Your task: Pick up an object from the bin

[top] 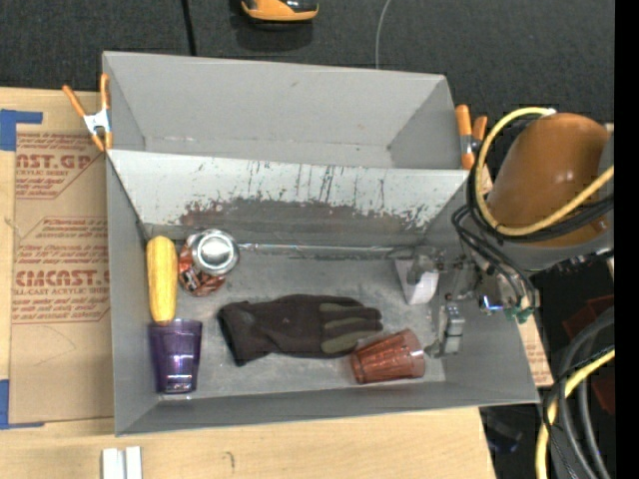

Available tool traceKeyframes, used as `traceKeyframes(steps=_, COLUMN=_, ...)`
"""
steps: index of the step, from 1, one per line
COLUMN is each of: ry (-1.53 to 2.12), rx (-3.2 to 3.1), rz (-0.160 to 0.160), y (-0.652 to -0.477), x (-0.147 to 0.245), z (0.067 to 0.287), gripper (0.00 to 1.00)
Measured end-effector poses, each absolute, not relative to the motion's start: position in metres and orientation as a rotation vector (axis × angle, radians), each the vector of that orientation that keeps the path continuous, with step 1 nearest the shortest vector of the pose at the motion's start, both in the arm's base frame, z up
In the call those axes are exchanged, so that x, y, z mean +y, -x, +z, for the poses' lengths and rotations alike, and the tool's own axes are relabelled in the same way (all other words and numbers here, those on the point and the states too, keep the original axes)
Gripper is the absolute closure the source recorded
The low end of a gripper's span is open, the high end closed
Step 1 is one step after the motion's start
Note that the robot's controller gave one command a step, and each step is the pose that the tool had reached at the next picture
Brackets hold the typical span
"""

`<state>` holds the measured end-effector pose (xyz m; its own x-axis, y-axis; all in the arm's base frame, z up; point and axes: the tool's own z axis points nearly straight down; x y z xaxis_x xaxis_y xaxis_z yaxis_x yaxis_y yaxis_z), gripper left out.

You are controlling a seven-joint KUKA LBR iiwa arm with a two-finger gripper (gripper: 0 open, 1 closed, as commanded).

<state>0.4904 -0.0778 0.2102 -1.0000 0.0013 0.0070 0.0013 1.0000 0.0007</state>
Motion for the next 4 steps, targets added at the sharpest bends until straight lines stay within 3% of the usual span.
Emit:
traceKeyframes(steps=1, ry=0.000, rx=-3.143, rz=0.001, y=-0.492, x=-0.077, z=0.215, gripper=0.00)
traceKeyframes(steps=2, ry=-0.004, rx=-3.150, rz=0.002, y=-0.493, x=-0.055, z=0.164, gripper=0.00)
traceKeyframes(steps=3, ry=-0.263, rx=-3.133, rz=-0.001, y=-0.498, x=-0.036, z=0.070, gripper=1.00)
traceKeyframes(steps=4, ry=-0.263, rx=-3.133, rz=-0.001, y=-0.498, x=-0.036, z=0.070, gripper=1.00)
